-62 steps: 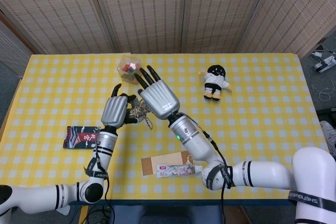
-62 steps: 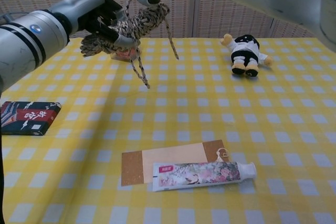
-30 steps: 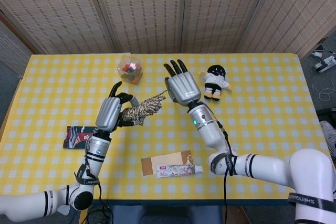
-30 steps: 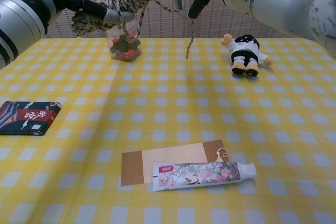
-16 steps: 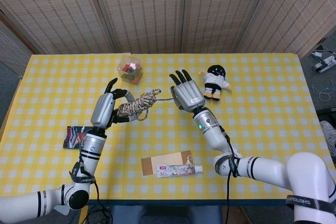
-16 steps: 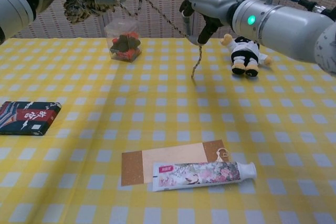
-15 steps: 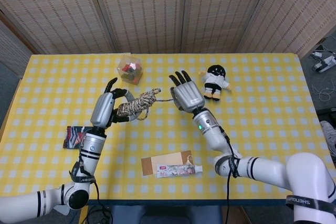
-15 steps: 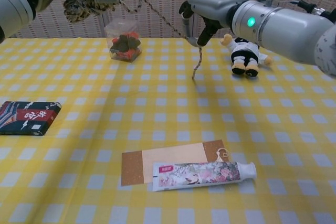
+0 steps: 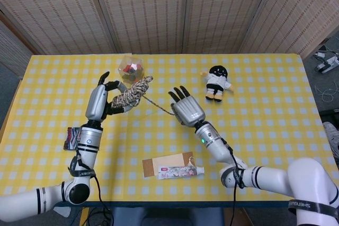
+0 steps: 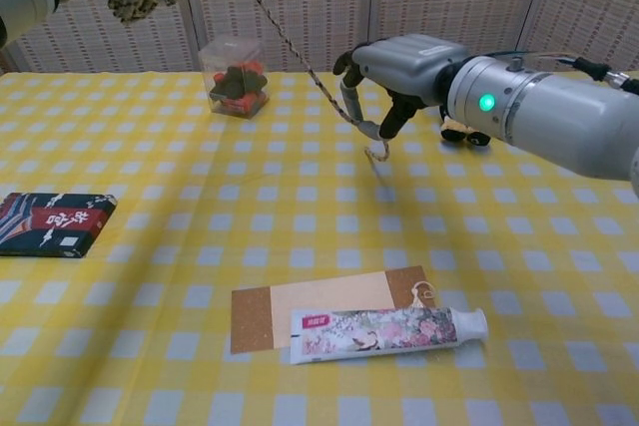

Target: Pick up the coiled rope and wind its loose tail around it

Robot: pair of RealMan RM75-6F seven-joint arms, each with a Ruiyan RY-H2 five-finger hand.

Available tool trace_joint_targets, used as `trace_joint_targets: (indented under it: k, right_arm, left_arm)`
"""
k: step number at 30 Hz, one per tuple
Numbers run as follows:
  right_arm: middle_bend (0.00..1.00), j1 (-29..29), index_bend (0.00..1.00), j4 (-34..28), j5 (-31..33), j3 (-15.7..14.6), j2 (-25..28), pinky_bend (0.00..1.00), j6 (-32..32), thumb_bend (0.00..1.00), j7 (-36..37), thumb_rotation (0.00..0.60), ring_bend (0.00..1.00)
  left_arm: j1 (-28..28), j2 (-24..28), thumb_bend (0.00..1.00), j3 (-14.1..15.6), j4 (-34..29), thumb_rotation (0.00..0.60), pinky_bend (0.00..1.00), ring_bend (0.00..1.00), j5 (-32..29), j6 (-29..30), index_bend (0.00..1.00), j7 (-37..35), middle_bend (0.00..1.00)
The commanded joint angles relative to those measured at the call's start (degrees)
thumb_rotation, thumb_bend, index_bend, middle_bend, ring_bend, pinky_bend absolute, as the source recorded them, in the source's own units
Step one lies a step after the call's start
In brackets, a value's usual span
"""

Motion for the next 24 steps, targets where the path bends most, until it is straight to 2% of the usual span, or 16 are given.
trace_joint_targets:
  k: [1,7,16,17,18,19,20,24]
  right_arm:
    - [0.12,-0.73,0.56,-0.41,-1.29,-0.88,-0.41,0.00,0.76,0.40,-0.53,0.600,0.00]
    - [0.13,-1.42,0.56,-2.36,-2.78,-1.51,-1.07,0.00,2.62,0.40,-3.96,0.600,0.00]
    - [0.13,1.28,0.57,-12.78,-2.79,0.80,1.35,0.00,4.99,0.40,-16.50,0.600,0.00]
    - [0.13,1.76,0.58,-13.75,-2.73,1.17,1.65,0.00,5.01,0.40,-17.69,0.600,0.00]
    - [0.13,2.56,0.58,-14.74,-2.62,1.59,2.12,0.00,5.18,0.40,-20.10,0.600,0.00]
    - [0.13,3.00,0.58,-15.41,-2.13,1.96,2.43,0.00,5.24,0.40,-21.50,0.600,0.00]
    - [0.13,3.36,0.59,-16.13,-1.41,2.37,2.76,0.00,5.14,0.40,-22.46,0.600,0.00]
    - [0.13,4.59,0.62,-18.32,0.36,3.56,4.78,0.00,3.91,0.40,-23.76,0.600,0.00]
  left_arm:
    - [-0.42,-0.29,0.20,-0.59,0.81,0.565,0.00,0.42,-0.86,0.59,0.74,0.84,0.61]
    - [-1.67,-1.33,0.20,-2.07,3.11,0.547,0.00,0.42,-4.24,2.69,0.75,5.05,0.61]
    - [-4.18,-2.79,0.20,-0.88,7.99,0.527,0.00,0.43,-7.03,5.71,0.75,16.31,0.61]
    - [-4.30,-2.94,0.21,-0.74,8.38,0.465,0.00,0.43,-7.37,5.76,0.75,17.01,0.61]
    - [-4.25,-3.14,0.22,-1.35,8.01,0.427,0.00,0.43,-8.81,5.22,0.75,16.51,0.61]
    - [-4.14,-3.01,0.24,-1.89,7.52,0.357,0.00,0.43,-9.97,4.66,0.75,16.08,0.61]
    - [-4.03,-2.72,0.25,-2.34,7.10,0.328,0.00,0.43,-10.89,4.17,0.75,15.83,0.61]
    - [-3.45,-1.02,0.25,-2.81,5.56,0.350,0.00,0.43,-11.72,2.36,0.75,14.40,0.61]
